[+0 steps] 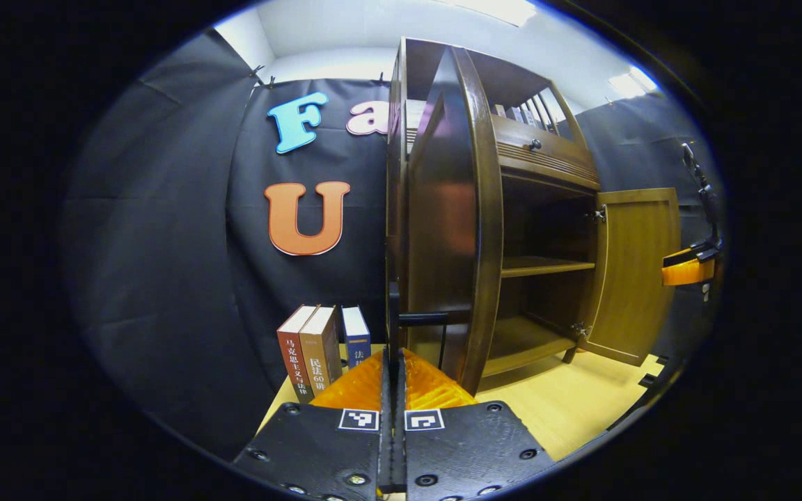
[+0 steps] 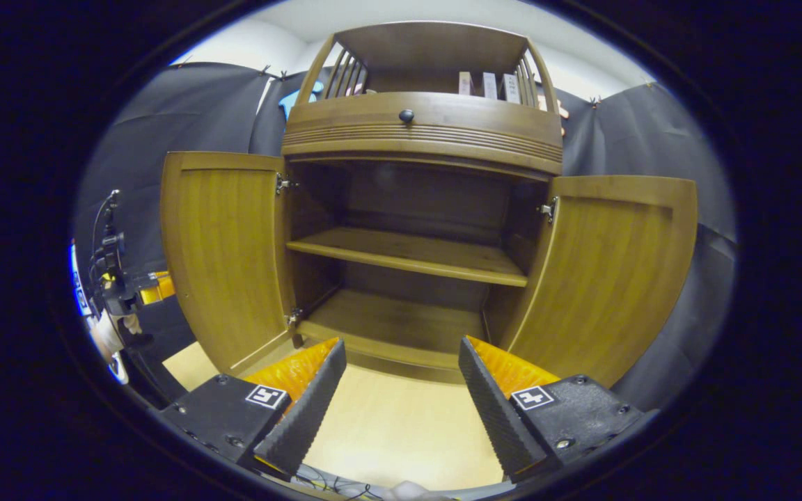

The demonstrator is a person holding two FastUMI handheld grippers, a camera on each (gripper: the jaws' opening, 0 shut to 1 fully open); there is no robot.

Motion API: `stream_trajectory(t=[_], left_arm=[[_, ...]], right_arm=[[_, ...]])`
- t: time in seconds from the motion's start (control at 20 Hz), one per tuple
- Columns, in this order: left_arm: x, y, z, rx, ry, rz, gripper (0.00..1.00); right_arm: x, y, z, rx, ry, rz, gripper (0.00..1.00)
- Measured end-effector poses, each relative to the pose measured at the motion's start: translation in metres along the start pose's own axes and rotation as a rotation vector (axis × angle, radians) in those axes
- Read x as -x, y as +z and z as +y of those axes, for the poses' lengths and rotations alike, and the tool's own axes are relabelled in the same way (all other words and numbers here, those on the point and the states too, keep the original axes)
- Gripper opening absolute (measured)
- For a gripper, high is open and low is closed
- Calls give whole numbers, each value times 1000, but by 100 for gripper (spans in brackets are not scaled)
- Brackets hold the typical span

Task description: Open the right door of the double-door shoe cabinet with the right hand, and open the left door with the left hand.

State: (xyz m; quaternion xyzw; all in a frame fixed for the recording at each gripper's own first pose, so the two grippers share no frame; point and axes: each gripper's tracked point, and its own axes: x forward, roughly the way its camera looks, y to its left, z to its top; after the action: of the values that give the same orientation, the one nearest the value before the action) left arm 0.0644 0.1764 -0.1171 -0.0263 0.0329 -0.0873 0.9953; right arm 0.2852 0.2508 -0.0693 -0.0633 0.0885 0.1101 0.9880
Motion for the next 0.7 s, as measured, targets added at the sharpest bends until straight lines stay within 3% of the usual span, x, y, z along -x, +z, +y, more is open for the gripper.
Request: stream_trajectory(t=[0.2,0.35,0.45,0.65,0.7], left_arm=[[3,-1,7,18,-53,22,0],[12,-14,14,10,-28,77,3],[22,-21,17,29,14,91,39],[51,-18,27,29,126,86,100],[58,-12,26,18,159,77,100]], right_arm=[[-2,-3,0,-1,6,14,100],[-5,-5,-1,-2,4,14,100],[-6,-7,-3,1,2,16,100],[-8,-4,-8,8,-2,11,100],[-9,-4,-9,11,-7,8,100]])
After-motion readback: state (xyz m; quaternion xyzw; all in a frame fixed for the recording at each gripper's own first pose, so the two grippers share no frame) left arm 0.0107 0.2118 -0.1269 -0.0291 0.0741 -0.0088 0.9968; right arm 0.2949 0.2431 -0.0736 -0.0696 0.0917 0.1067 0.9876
